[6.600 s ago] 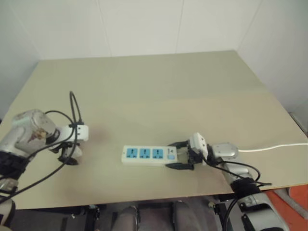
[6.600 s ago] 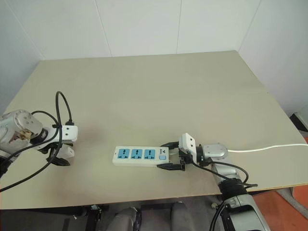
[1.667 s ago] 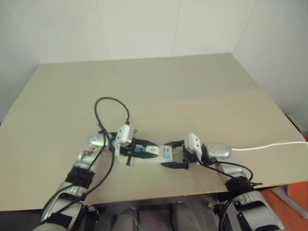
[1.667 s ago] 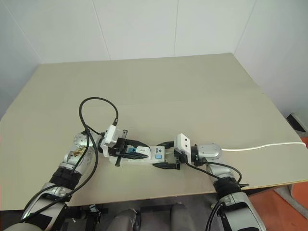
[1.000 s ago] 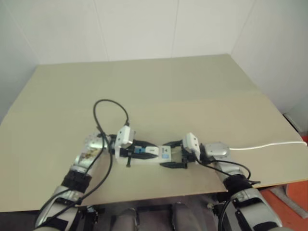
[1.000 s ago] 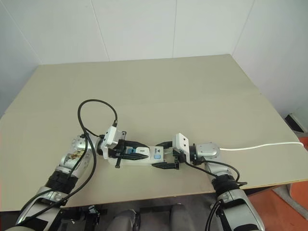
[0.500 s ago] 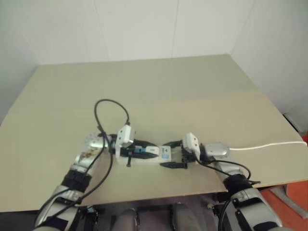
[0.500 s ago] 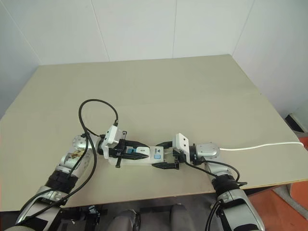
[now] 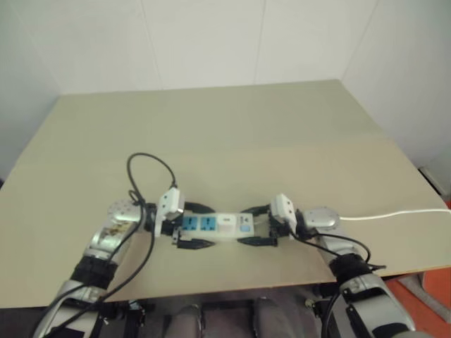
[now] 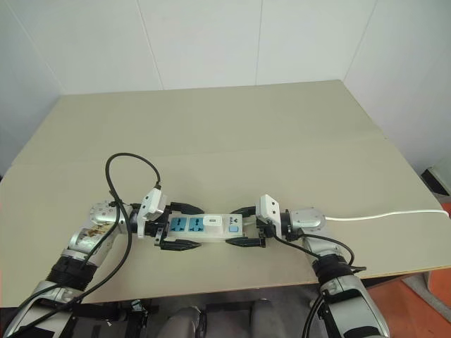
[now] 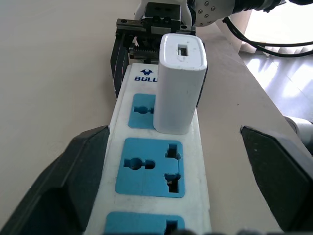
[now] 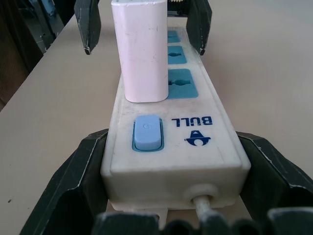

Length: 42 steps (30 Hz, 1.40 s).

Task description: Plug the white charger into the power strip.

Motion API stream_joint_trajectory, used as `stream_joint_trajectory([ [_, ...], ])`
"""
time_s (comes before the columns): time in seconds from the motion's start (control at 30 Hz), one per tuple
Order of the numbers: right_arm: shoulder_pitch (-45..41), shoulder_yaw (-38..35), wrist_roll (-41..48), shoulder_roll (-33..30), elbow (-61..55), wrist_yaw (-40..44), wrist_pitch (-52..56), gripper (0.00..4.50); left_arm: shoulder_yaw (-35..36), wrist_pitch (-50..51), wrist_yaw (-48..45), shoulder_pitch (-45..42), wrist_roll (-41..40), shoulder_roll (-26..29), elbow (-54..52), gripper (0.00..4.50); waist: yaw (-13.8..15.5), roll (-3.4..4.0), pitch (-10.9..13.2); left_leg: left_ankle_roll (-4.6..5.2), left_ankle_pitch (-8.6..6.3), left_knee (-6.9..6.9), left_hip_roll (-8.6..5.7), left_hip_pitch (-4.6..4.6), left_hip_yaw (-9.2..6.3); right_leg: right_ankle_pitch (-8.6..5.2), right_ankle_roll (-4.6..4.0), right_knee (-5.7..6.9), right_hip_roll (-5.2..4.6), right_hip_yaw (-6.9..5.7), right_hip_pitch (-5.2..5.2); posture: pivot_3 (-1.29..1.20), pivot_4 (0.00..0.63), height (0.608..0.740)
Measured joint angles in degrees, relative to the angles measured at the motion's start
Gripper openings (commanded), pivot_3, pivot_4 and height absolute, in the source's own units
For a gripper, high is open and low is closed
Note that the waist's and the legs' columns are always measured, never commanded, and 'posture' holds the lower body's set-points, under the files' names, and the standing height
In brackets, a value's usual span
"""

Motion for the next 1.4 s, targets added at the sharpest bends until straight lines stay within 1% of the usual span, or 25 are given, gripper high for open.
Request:
stream_joint_trajectory([
  [0.07, -0.06, 0.00, 0.00, 0.03, 0.11, 0.04, -0.06, 3.42, 0.16, 0.45, -0.40, 0.02, -0.21, 0.00, -0.07, 4.48, 0.00, 0.00, 0.00, 0.00, 0.00, 0.00, 0.00, 0.00, 0.00, 0.00, 0.00, 0.00, 0.00, 0.00, 0.00, 0.00, 0.150, 0.740],
  [0.2, -0.29, 0.00, -0.01, 0.18, 0.35, 0.26, -0.17, 3.42, 0.67, 4.48, -2.01, 0.06, -2.02, 1.10, -0.93, 4.48, -0.14, -0.02, 0.01, 0.00, 0.00, 0.00, 0.01, -0.04, 0.00, 0.00, 0.00, 0.00, 0.02, 0.00, -0.03, 0.00, 0.150, 0.740],
  [0.27, -0.34, 0.00, 0.00, 0.19, 0.37, 0.38, -0.17, 4.14, 1.30, 5.88, -2.76, 0.08, -2.52, 2.35, -1.34, 4.50, -0.19, -0.02, 0.02, -0.01, 0.00, 0.00, 0.01, -0.06, 0.00, 0.00, 0.00, -0.02, 0.01, 0.00, -0.05, 0.00, 0.150, 0.740],
  [0.3, -0.49, 0.03, -0.06, 0.19, 0.38, 0.42, -0.19, 4.42, 1.63, 6.89, -3.42, 0.13, -2.75, 3.64, -1.75, 4.50, -0.25, -0.02, 0.04, -0.02, -0.01, 0.00, 0.01, -0.08, 0.00, 0.00, 0.00, -0.02, 0.01, 0.00, -0.07, 0.00, 0.150, 0.740],
  [0.53, -1.58, 0.12, -1.33, -0.01, 1.31, 1.12, -1.31, 4.47, 6.56, 10.86, -5.58, 0.75, -6.22, 9.49, -4.80, 4.50, -0.18, -0.11, 0.13, -0.08, -0.05, -0.02, 0.01, -0.13, -0.02, 0.00, 0.00, -0.10, -0.01, -0.01, -0.11, 0.00, 0.150, 0.740],
  [0.63, -1.91, 0.07, -1.39, -0.66, 1.61, 1.20, -1.85, 4.47, 8.84, 11.75, -5.30, 0.74, -7.20, 10.23, -6.43, 4.50, -0.03, -0.10, 0.16, -0.09, -0.06, -0.02, 0.00, -0.14, -0.01, 0.00, 0.00, -0.12, -0.03, -0.01, -0.11, 0.00, 0.150, 0.740],
  [0.7, -1.94, -0.45, -1.35, -2.15, 1.61, 1.16, -1.94, 4.47, 9.80, 12.89, -5.13, 0.74, -8.25, 10.56, -7.28, 4.50, 0.18, -0.10, 0.23, -0.10, -0.07, -0.02, -0.01, -0.19, -0.01, 0.00, 0.00, -0.13, -0.03, -0.01, -0.13, 0.00, 0.150, 0.740],
  [0.8, -1.93, -2.56, -1.06, -6.26, 1.25, 1.59, -1.83, 4.47, 10.97, 13.75, -5.16, 0.74, -8.91, 12.37, -7.97, 4.50, 0.74, -0.08, 0.46, -0.11, -0.07, -0.02, -0.02, -0.43, -0.01, 0.00, 0.00, -0.15, -0.05, -0.03, -0.37, 0.00, 0.150, 0.740],
  [0.9, -1.91, -5.47, 0.78, -10.45, -0.97, 2.30, -0.59, 4.47, 12.45, 14.16, -5.15, 0.85, -8.93, 14.66, -8.58, 4.50, 0.78, -0.09, 0.49, -0.11, -0.06, 0.06, -0.02, -1.03, -0.01, 0.02, -0.03, -0.06, -0.05, -0.02, -1.04, 0.00, 0.150, 0.740],
  [1.0, -1.23, -8.00, 1.91, -14.33, -3.53, 2.93, 0.55, 4.47, 13.47, 15.13, -5.04, 2.43, -8.92, 16.85, -9.22, 4.50, 0.66, -0.08, 0.51, -0.09, -0.08, 0.03, 0.00, -1.07, 0.03, 0.02, -0.03, -0.12, -0.04, -0.03, -1.10, 0.00, 0.150, 0.740],
  [1.1, 1.31, -11.09, 3.53, -17.92, -5.87, 2.85, 1.94, 4.47, 15.73, 15.96, -5.02, 6.00, -8.93, 20.50, -10.10, 4.50, 0.62, -0.06, 0.55, -0.02, -0.20, 0.00, 0.03, -1.10, 0.09, 0.01, -0.04, -0.24, -0.05, -0.02, -1.14, 0.00, 0.150, 0.740],
  [1.23, 5.71, -15.14, 5.55, -22.42, -9.16, 2.56, 4.27, 4.47, 21.17, 16.17, -5.76, 11.58, -9.20, 25.21, -10.95, 4.50, 0.80, 0.02, 0.66, 0.03, -0.27, 0.01, 0.01, -1.18, 0.14, 0.00, -0.04, -0.34, -0.12, -0.03, -1.17, 0.00, 0.150, 0.740],
  [1.3, 7.23, -17.12, 5.77, -24.43, -10.26, 2.25, 5.16, 4.47, 23.96, 16.15, -5.97, 13.79, -9.40, 26.22, -11.44, 4.50, 0.88, 0.03, 0.67, 0.03, -0.27, 0.01, 0.01, -1.19, 0.19, 0.00, -0.03, -0.38, -0.14, -0.03, -1.15, 0.00, 0.150, 0.740],
  [1.4, 9.06, -19.63, 6.71, -26.67, -11.16, 1.66, 5.49, 4.47, 25.83, 16.16, -6.46, 16.71, -10.08, 26.79, -12.66, 4.50, 0.89, 0.02, 0.68, 0.03, -0.28, 0.01, 0.03, -1.17, 0.22, 0.00, -0.03, -0.38, -0.13, -0.05, -1.12, 0.00, 0.150, 0.740],
])
